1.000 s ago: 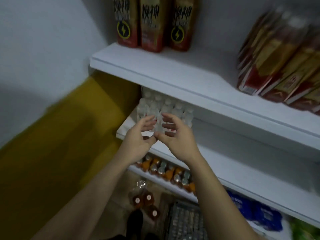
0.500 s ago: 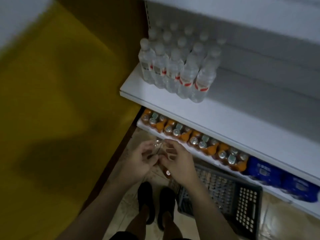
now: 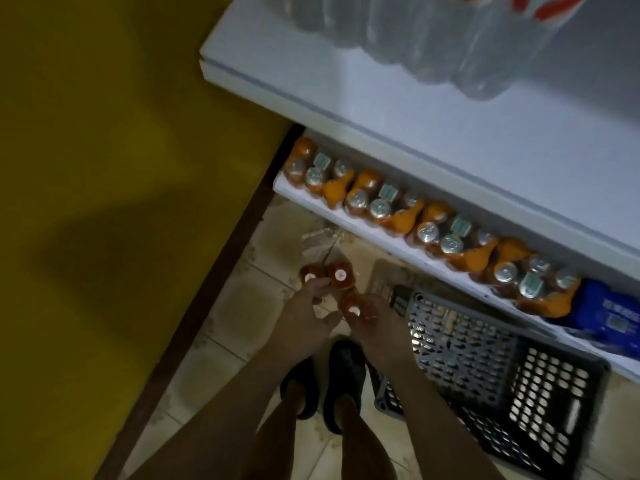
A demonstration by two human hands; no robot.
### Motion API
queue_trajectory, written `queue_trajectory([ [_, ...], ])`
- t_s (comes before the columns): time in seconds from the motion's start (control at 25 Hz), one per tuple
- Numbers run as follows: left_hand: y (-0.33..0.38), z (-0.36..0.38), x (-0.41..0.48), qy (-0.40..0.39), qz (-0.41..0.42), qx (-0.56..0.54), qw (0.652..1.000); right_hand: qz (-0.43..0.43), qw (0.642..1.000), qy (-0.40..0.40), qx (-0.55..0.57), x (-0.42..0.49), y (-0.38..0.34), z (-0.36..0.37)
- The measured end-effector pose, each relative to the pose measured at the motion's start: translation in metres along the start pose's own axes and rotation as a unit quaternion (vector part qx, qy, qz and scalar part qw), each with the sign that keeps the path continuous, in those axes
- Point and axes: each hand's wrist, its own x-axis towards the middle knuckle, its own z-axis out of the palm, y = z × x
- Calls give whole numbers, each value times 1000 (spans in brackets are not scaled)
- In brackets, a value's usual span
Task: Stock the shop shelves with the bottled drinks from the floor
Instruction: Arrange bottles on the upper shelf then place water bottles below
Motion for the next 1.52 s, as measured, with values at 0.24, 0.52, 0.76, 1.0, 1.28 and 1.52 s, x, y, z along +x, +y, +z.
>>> queue_trajectory([
  [0.24,-95,33,66,-10,-63,8,998,87,993,-16,-75,70,64,73],
  [0.52,-164,75,117,-34,-62,-13,997,163,969,4,-187,136,131,118],
  [0.76,-193,83,123,-42,-74,17,996,116,965,7,-234,159,146,140],
  [1.0,-173,65,114,-49,-61,47,996,207,970,66,-111,134,139,111],
  [1.28,-99,20,32,-66,-8,71,995,275,952,97,94,20,82,48],
  [1.52,-21,-33,-78,-70,62,114,989,215,942,81,246,-122,-21,-36],
])
